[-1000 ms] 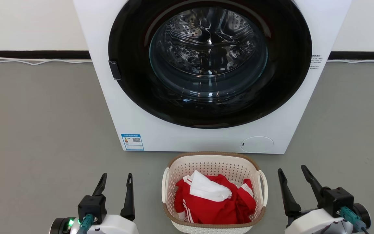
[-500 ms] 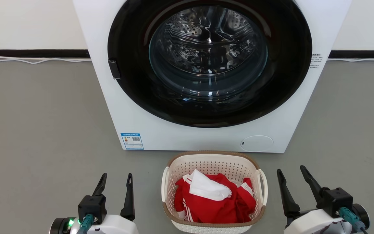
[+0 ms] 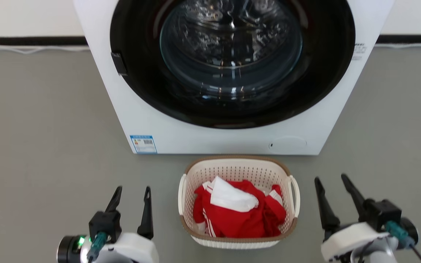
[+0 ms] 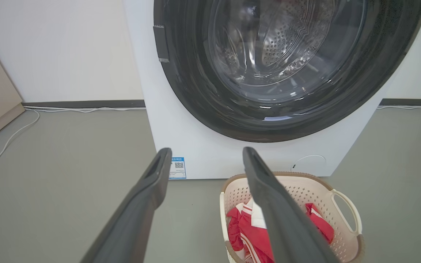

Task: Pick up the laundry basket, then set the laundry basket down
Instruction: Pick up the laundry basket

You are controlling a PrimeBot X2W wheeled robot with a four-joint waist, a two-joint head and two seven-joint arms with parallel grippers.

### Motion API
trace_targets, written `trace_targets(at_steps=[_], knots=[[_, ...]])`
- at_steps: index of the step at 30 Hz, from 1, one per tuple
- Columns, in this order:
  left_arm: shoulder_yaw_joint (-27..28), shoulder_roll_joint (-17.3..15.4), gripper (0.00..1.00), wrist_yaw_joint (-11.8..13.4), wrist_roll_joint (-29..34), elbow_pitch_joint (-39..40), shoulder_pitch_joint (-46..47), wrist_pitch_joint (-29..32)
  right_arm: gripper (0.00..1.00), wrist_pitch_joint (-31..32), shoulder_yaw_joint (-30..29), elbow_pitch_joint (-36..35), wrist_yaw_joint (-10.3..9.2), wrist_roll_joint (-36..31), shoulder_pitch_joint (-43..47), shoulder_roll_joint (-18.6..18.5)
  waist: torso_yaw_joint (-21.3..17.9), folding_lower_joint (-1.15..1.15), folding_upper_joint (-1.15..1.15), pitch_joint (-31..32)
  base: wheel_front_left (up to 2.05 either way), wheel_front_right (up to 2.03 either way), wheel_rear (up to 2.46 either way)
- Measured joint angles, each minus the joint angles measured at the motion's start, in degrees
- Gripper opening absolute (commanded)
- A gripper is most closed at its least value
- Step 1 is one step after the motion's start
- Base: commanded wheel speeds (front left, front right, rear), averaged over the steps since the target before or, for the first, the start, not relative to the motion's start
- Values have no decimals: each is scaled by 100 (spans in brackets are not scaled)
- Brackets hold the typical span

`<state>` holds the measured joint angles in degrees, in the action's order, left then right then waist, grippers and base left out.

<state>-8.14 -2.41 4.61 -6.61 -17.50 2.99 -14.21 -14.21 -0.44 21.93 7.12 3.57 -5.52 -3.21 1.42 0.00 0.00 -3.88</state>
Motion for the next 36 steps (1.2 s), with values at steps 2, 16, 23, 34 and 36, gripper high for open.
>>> trace_targets(at_steps=[2, 16, 23, 34, 36], knots=[[-59, -1, 100, 1, -22, -8, 129, 0, 100, 0, -59, 22, 1, -1, -170, 3, -12, 0, 0, -130, 0, 0, 0], [-679, 13, 100, 97, -537, -782, 1414, -25, 100, 0, -409, 818, 1, -145, -1387, -4, 20, 0, 0, -1339, 0, 0, 0], [-1059, 22, 100, 176, -889, -1362, 2166, -44, 100, 0, -426, 1300, 1, -247, -1986, -37, 54, 0, 0, -2001, 0, 0, 0], [-1563, 40, 100, 397, -1216, -1898, 3209, -44, 100, 0, -355, 1633, 2, -279, -2888, -131, 90, 0, 0, -3043, 0, 0, 0], [-1671, 43, 100, 397, -1271, -2018, 3413, -44, 100, 0, -371, 1706, 1, -297, -3037, -177, 98, 0, 0, -3235, 0, 0, 0]])
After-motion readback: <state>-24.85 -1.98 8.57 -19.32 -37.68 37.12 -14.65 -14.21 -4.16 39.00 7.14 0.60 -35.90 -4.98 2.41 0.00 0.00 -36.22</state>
